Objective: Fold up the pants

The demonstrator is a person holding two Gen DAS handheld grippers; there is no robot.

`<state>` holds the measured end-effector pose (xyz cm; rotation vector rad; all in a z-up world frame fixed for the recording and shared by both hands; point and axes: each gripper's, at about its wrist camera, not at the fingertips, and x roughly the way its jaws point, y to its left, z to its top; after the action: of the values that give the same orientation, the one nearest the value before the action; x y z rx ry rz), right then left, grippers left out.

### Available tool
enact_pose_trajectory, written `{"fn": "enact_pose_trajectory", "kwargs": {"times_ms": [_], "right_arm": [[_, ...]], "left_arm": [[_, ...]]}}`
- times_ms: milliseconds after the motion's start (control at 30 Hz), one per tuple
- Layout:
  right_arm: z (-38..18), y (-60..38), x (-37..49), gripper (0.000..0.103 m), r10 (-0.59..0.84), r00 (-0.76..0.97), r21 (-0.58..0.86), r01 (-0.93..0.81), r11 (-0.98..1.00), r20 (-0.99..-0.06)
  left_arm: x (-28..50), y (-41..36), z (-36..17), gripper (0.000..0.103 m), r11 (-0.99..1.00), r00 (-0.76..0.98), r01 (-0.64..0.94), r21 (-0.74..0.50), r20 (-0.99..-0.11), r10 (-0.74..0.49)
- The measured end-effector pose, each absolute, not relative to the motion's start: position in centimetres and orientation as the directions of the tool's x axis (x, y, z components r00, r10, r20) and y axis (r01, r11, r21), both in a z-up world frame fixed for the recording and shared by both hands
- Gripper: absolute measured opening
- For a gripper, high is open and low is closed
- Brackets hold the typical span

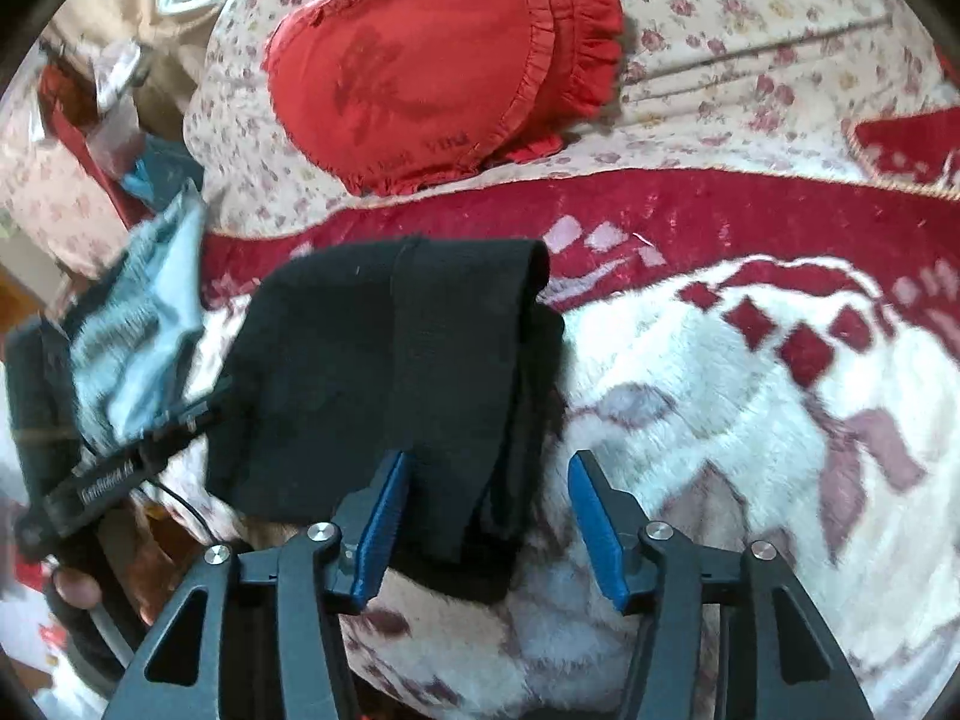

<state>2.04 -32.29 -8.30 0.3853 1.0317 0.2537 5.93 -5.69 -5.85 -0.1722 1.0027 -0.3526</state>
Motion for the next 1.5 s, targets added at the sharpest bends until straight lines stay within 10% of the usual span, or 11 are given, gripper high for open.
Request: {"fn": "enact_pose_trajectory", "kwargs": {"times_ms": [267, 533, 1100, 1500], "right_arm": [[-10.5, -31.8, 5.0, 0.064, 0.504, 0.452, 0.570, 0.013, 0.821, -0.736], [-7.7, -31.5, 4.5, 0.042, 0.469, 0.551, 0.546, -0.028, 0.837, -0.690], [-10.2, -33.9, 11.5, 0.049, 0.457, 0.530, 0.570, 0.063, 0.819, -0.714], [-6.2, -28.2, 7.4, 0.050, 0.315, 0.583, 0.328, -0.087, 0.941, -0.749]], "left_arm": [[7.0, -6.6, -8.5, 0.087, 0.901, 0.425, 0.173, -0.397, -0.795, -0.432], [6.7, -7.8, -5.6, 0.049, 0.888, 0.447, 0.260, -0.379, -0.768, -0.459], [12.5, -8.7, -7.6, 0.063, 0.917, 0.460, 0.228, -0.328, -0.793, -0.399], [8.9, -8.1, -4.7, 0.063, 0.968, 0.587, 0.177, -0.178, -0.770, -0.249]]}}
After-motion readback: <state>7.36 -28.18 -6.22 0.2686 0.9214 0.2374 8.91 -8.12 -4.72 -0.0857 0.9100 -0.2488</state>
